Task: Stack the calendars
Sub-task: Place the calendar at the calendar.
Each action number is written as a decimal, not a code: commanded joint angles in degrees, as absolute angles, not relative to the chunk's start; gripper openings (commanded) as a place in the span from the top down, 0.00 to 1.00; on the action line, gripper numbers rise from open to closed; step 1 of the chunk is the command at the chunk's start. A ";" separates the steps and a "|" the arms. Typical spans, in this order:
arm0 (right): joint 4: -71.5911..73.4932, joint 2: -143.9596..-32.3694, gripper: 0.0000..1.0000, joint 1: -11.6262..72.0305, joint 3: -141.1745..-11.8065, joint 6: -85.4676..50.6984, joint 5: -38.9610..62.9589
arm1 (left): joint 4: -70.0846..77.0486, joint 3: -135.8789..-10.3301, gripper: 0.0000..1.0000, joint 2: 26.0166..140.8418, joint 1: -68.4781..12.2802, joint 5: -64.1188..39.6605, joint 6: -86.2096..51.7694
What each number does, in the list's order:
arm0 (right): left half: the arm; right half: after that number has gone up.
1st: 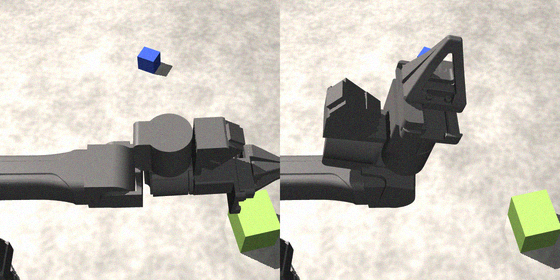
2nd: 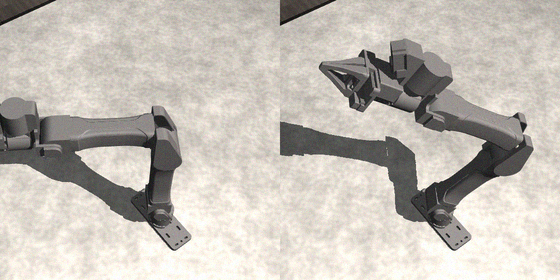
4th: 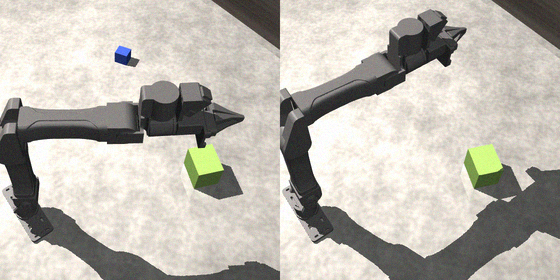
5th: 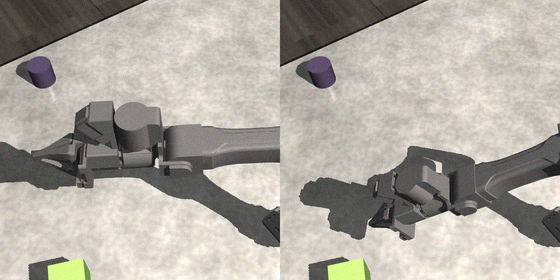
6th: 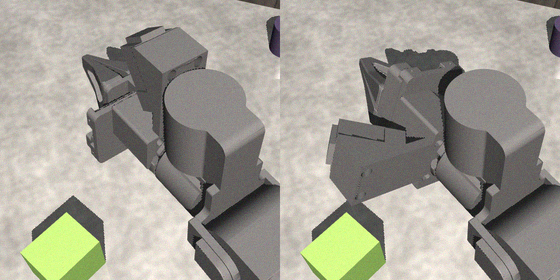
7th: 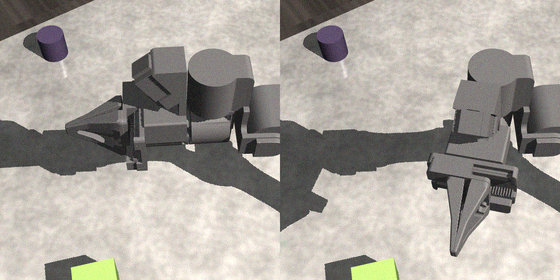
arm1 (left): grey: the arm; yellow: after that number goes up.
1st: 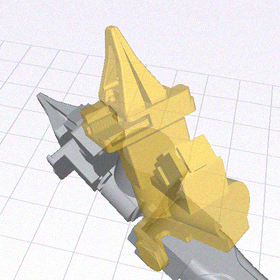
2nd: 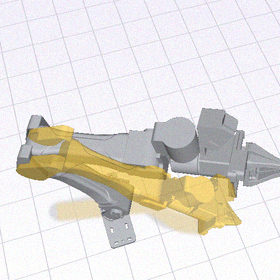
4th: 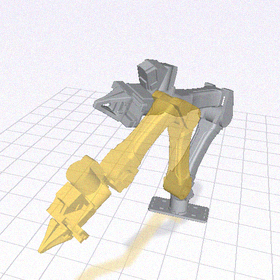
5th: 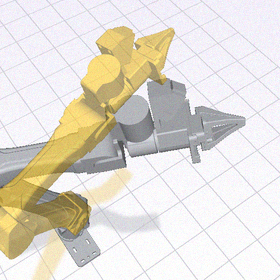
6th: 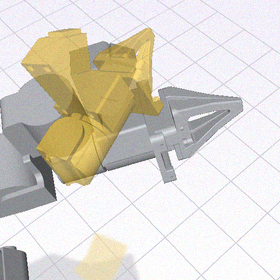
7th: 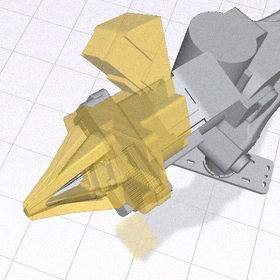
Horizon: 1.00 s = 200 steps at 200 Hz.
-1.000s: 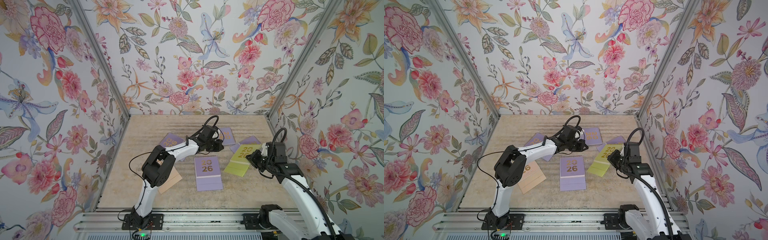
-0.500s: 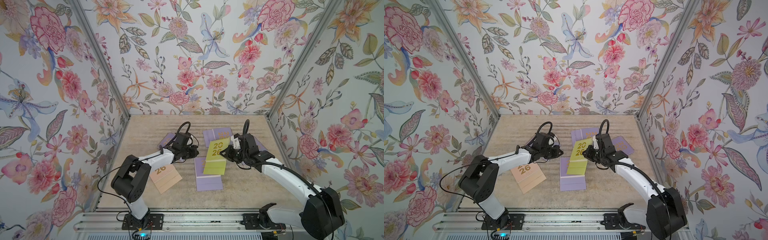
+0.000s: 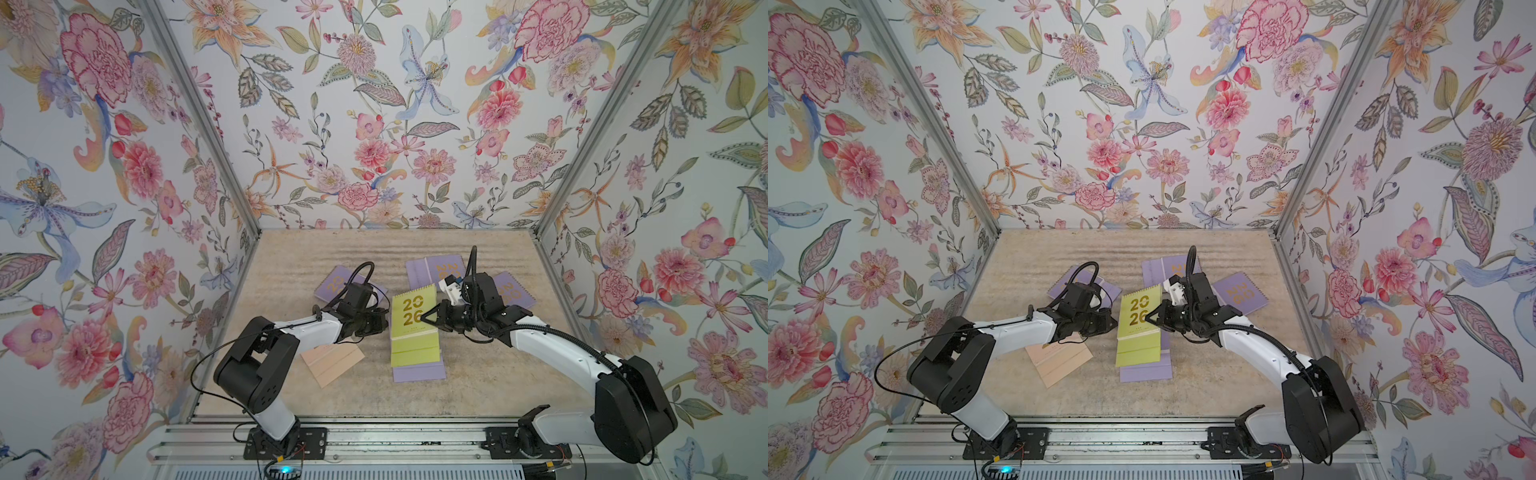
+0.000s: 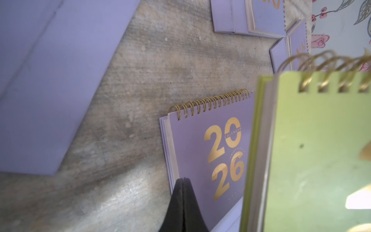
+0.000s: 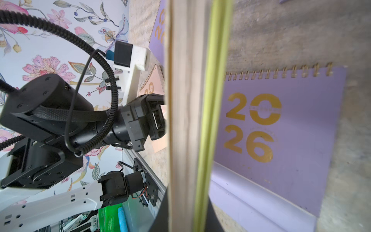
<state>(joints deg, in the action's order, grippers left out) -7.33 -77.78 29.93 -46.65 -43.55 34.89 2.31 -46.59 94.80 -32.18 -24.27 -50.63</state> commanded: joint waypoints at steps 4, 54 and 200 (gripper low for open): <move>-2.36 -78.75 1.00 30.06 -44.87 -41.31 39.12 | 3.45 -44.88 1.00 93.04 -31.81 -21.99 -51.94; 2.75 -81.00 1.00 29.19 -41.72 -40.65 42.71 | 4.12 -42.04 1.00 92.47 -31.82 -22.13 -52.54; 8.05 -84.15 1.00 25.14 -37.19 -39.29 49.08 | 7.46 -39.64 1.00 92.46 -32.82 -22.03 -55.30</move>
<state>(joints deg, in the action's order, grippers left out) 4.71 -83.40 25.87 -37.28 -40.88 46.06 6.35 -39.24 91.94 -32.27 -23.11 -54.19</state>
